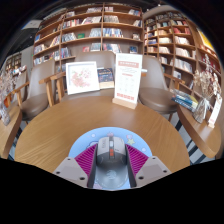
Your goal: Arrange mouse
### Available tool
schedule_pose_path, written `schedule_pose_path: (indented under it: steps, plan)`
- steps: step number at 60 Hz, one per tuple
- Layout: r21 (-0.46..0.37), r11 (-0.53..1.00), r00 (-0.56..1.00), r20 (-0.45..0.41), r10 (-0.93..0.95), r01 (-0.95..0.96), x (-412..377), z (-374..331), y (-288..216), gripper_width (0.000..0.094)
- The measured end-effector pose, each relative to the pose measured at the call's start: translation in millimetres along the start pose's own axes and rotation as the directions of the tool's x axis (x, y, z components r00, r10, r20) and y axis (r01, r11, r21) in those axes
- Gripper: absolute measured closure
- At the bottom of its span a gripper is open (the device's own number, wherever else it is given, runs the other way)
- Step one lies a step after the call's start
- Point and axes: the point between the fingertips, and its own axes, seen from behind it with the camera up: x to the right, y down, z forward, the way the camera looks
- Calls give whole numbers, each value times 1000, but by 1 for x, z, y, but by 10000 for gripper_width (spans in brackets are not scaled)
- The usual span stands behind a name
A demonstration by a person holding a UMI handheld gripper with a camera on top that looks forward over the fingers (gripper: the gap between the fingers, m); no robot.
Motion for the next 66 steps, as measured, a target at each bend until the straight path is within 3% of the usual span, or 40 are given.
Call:
schedule_pose_path:
  steps: [6,13,29,47,66]
  plan:
    - [9,1000,1000,16,-1,1,1,-1,1,393]
    - [23,1000,999,-44,8,-7,15,-13,-5,69]
    - [68,998,1000,-26,8,-6,12,-145,-12,84]
    - [63,997,999,2,50,-50,14,-290,54,86]
    - [105,995,1000,-14,1,0,33,-332,71,76]
